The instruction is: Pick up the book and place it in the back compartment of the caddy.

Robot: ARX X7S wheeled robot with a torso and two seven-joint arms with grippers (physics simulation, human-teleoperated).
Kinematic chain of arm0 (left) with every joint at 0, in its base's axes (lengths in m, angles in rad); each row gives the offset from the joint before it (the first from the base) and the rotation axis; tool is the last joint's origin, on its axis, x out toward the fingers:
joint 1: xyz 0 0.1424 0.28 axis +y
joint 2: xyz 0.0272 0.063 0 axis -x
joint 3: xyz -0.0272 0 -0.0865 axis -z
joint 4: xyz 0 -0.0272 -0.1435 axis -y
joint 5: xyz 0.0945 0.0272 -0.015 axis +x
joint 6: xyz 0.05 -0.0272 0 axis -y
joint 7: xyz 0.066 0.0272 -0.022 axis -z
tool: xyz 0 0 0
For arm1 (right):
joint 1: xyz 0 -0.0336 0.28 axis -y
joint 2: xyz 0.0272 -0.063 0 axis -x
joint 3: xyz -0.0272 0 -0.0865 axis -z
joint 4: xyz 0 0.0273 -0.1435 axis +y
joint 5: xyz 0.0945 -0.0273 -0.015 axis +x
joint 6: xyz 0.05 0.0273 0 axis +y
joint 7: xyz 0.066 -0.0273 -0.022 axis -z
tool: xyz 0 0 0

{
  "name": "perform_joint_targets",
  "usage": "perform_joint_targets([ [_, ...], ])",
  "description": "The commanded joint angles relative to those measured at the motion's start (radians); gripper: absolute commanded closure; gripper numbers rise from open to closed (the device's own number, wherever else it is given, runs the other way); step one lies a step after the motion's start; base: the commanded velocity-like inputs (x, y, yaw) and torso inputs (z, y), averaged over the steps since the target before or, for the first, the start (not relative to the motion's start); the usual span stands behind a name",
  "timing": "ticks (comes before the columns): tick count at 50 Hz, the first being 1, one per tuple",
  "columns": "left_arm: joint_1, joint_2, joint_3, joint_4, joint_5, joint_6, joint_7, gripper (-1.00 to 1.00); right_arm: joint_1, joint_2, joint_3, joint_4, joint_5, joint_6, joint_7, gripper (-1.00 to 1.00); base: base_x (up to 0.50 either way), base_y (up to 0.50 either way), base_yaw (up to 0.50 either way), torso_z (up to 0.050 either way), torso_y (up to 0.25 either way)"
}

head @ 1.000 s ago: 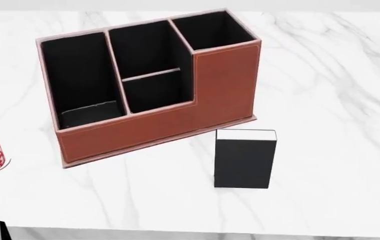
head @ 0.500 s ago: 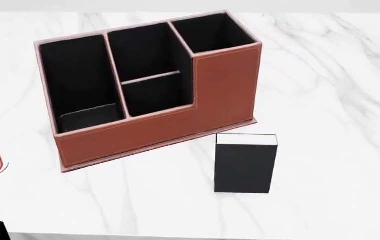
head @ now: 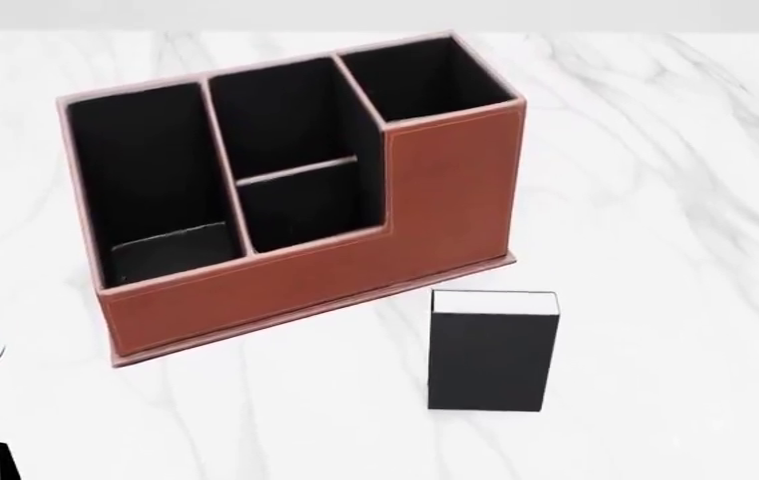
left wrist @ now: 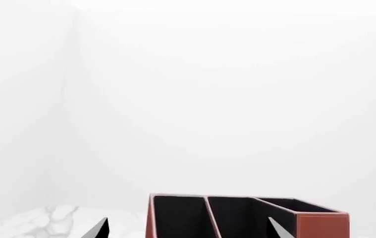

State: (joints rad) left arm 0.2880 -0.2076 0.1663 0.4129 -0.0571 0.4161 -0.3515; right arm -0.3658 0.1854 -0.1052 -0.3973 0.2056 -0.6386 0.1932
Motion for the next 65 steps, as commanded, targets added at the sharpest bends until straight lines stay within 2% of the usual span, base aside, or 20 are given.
perform_joint_targets([
  [1, -0.005, -0.005, 0.006, -0.006, -0.001, -0.002, -0.007, -1.0, 0.003, 0.006, -0.004, 0.005, -0.001, -0.008, 0.007, -1.0, 0.15, 0.0, 0.0, 0.0, 0.0],
  [65, -0.011, -0.036, 0.035, -0.004, -0.005, 0.001, -0.043, -1.0, 0.006, 0.038, -0.032, 0.008, -0.004, -0.017, 0.041, -1.0, 0.15, 0.0, 0.0, 0.0, 0.0],
])
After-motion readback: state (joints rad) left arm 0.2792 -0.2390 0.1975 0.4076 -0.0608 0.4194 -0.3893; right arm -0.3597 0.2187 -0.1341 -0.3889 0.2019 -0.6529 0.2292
